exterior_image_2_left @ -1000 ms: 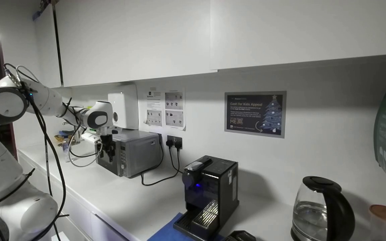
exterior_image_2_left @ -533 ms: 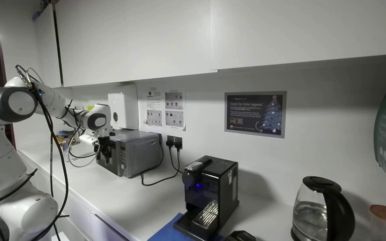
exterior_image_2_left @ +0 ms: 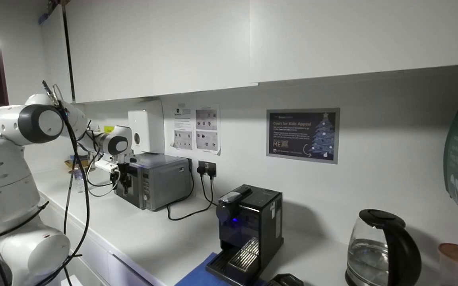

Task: Close the microwave door then press a button on the microwave.

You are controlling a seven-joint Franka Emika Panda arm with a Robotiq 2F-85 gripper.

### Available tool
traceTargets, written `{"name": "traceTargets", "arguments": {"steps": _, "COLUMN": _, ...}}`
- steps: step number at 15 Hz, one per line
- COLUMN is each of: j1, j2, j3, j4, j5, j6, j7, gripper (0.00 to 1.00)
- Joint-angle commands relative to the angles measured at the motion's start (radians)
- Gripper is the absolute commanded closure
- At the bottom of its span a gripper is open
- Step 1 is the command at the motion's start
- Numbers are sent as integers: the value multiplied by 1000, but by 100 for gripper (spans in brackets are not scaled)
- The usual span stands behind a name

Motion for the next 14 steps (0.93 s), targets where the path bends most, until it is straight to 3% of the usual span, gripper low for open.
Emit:
{"name": "traceTargets", "arguments": {"steps": 1, "j1": 26, "j2": 87, "j3": 13, "j4": 100, "j5": -63, "j6": -18, "j7": 65, "gripper": 0}}
{"name": "traceTargets", "arguments": {"steps": 12, "j1": 131, "j2": 237, "j3": 33, "j4": 220, "j5": -240, "j6": -1, "j7": 178, "gripper": 1}}
{"name": "traceTargets", "arguments": {"steps": 14, "j1": 147, "j2": 246, "j3": 30, "j4": 225, "j5": -278, "j6": 13, "j7": 225, "gripper": 7}}
